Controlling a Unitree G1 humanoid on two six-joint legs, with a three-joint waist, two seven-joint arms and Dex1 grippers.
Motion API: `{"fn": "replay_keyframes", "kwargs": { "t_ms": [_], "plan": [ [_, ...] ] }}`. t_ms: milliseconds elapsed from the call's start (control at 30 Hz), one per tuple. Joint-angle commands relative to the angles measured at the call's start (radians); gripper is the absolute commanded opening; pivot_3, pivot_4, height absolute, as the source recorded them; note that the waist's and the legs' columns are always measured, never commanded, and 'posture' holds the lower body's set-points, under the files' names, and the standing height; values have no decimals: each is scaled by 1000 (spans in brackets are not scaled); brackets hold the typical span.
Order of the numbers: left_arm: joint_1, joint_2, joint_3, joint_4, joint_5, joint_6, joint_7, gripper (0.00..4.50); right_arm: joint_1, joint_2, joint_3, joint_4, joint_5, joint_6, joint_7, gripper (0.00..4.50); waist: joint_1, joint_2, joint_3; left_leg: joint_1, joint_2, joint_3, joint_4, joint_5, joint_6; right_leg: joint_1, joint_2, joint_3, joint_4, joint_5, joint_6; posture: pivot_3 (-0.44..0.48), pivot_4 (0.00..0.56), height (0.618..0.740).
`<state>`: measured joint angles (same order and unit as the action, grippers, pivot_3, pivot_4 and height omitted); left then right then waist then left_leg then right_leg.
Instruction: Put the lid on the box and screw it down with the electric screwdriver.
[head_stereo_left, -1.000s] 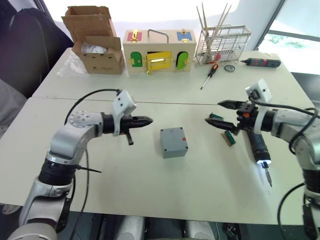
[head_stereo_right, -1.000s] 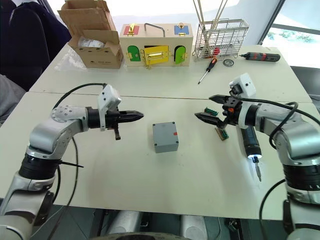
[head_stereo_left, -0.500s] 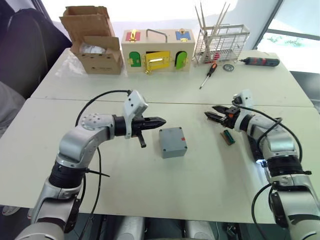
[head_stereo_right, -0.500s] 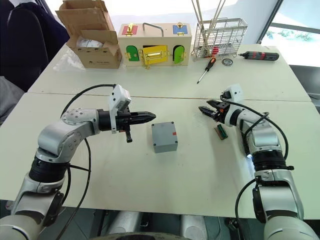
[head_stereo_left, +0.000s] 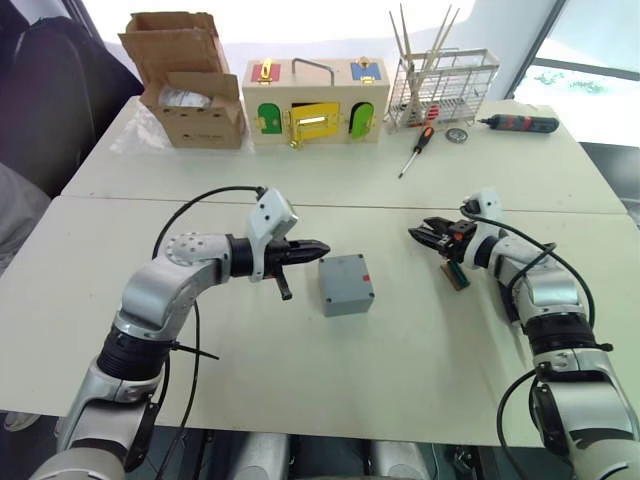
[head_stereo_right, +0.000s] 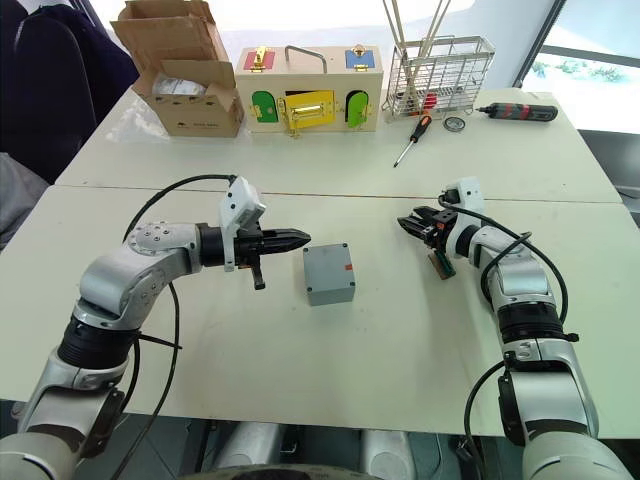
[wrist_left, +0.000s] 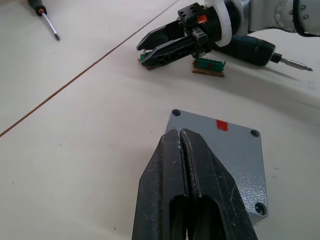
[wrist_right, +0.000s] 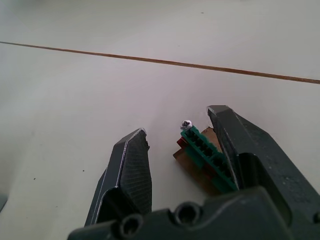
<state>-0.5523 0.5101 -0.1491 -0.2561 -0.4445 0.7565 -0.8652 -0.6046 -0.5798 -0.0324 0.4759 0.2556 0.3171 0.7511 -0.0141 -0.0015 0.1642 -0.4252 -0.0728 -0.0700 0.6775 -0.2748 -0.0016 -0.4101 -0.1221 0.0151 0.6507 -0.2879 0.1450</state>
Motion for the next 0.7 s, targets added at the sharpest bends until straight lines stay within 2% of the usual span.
{"fn": "replay_keyframes", "kwargs": {
  "t_ms": [33,67,100,433,700],
  "plan": [
    [-2,6,-4,-14,6,-23,-1,0,-34,9,-38,-5,5,-23,-10,942,0,0,0,0,0,0,0,0,0,0,0,0,0,0,0,0,150,735],
    [-1,6,-5,-14,6,-24,-1,0,-34,10,-39,-5,3,-23,-9,358,-1,0,0,0,0,0,0,0,0,0,0,0,0,0,0,0,150,735],
    [0,6,-6,-13,7,-25,0,0,-34,11,-41,-5,2,-24,-11,29,0,0,0,0,0,0,0,0,0,0,0,0,0,0,0,0,150,735],
    [4,8,-10,-12,16,-29,1,0,-22,5,-53,-43,9,-2,-8,29,0,0,0,0,0,0,0,0,0,0,0,0,0,0,0,0,150,735],
    [6,13,-7,-6,19,-29,-4,0,-32,-25,-90,-158,35,67,-9,29,1,0,0,0,0,0,0,0,0,0,0,0,0,0,0,0,150,735]
  ]
}}
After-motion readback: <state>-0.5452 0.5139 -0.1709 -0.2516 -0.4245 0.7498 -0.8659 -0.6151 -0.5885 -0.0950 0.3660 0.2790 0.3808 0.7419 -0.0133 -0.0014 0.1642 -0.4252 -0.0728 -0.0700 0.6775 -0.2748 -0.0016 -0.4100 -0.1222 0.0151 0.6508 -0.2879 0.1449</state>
